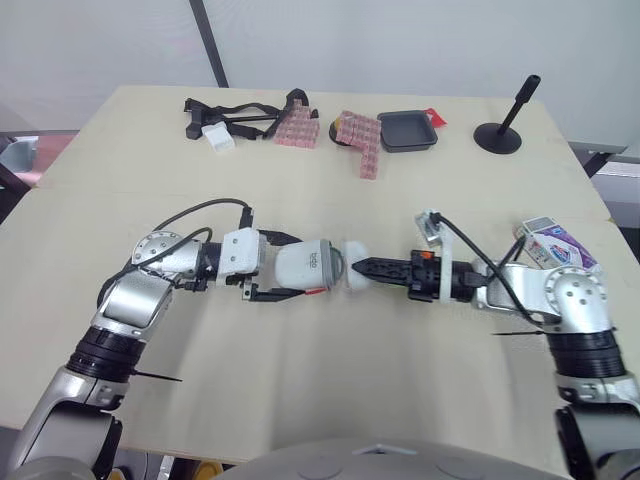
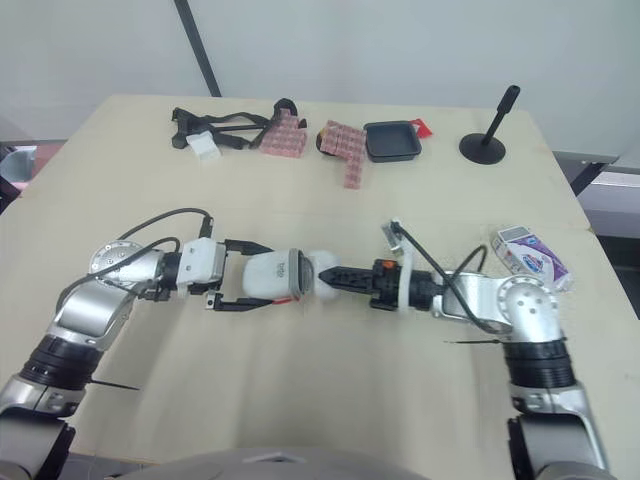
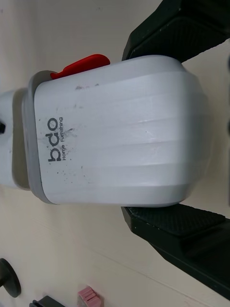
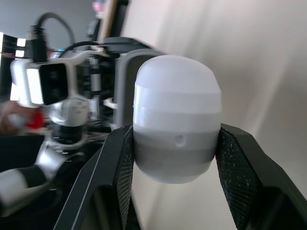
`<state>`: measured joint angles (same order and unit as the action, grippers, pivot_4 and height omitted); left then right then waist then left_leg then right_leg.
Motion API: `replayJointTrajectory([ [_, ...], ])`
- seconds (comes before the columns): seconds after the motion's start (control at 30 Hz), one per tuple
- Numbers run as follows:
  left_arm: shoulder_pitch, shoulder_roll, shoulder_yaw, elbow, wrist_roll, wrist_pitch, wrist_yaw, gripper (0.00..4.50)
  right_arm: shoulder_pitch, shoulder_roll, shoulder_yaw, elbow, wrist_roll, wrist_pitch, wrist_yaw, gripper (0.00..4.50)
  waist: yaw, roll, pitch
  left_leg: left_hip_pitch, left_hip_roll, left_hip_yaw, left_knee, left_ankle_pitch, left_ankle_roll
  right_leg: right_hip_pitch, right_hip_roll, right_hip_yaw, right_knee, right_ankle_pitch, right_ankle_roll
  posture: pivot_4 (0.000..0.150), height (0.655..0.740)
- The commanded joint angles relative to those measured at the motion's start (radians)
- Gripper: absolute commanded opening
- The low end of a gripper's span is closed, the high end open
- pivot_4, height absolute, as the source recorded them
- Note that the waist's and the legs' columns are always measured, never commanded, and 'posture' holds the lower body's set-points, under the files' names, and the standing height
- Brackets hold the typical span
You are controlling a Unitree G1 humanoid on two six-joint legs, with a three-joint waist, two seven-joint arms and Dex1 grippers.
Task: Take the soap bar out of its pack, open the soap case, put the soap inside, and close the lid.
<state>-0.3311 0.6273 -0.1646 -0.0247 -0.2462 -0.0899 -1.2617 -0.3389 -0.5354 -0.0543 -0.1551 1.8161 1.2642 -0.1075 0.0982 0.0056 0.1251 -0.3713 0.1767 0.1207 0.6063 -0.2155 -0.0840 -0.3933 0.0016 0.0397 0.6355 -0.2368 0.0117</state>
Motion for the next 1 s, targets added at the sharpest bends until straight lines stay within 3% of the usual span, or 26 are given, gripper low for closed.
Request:
replayJointTrajectory([
  [0.03, -0.001, 0.011, 0.034, 0.005, -0.031, -0.020, -0.006, 3.52, 0.019, -0.075, -0.056, -0.067, 0.106, -0.088, -0.051, 2.08, 0.002, 0.000, 0.000, 0.000, 0.000, 0.000, 0.000, 0.000, 0.000, 0.000, 0.000, 0.000, 0.000, 0.000, 0.000, 0.150, 0.7400],
  [0.33, -0.083, -0.042, -0.009, 0.148, -0.002, -0.091, -0.043, 3.52, 0.200, -0.404, -0.174, -0.279, 0.156, -0.186, -0.123, 2.08, 0.024, -0.001, 0.000, -0.001, 0.000, 0.000, 0.000, 0.000, 0.000, 0.000, 0.000, 0.000, -0.002, 0.000, 0.001, 0.150, 0.7400],
  [0.5, -0.141, -0.072, -0.031, 0.260, 0.016, -0.152, -0.082, 3.52, 0.311, -0.636, -0.264, -0.222, 0.156, -0.193, -0.265, 2.08, 0.029, -0.001, 0.000, -0.001, -0.001, 0.000, 0.001, -0.001, 0.000, 0.000, 0.000, 0.001, -0.002, -0.001, 0.002, 0.150, 0.7400],
  [0.63, -0.168, -0.091, -0.042, 0.318, 0.027, -0.185, -0.090, 3.52, 0.355, -0.663, -0.295, -0.171, 0.156, -0.198, -0.346, 2.08, 0.027, -0.002, 0.000, -0.002, -0.001, -0.001, 0.001, -0.001, 0.000, 0.000, 0.000, 0.001, -0.002, -0.001, 0.002, 0.150, 0.7400],
  [1.0, -0.174, -0.113, -0.051, 0.337, 0.034, -0.200, -0.091, 3.52, 0.278, -0.630, -0.130, -0.009, 0.156, -0.161, -0.539, 2.08, 0.026, -0.002, 0.000, -0.002, -0.002, -0.001, 0.001, -0.001, 0.000, -0.001, -0.001, 0.001, -0.001, -0.001, 0.003, 0.150, 0.7400],
])
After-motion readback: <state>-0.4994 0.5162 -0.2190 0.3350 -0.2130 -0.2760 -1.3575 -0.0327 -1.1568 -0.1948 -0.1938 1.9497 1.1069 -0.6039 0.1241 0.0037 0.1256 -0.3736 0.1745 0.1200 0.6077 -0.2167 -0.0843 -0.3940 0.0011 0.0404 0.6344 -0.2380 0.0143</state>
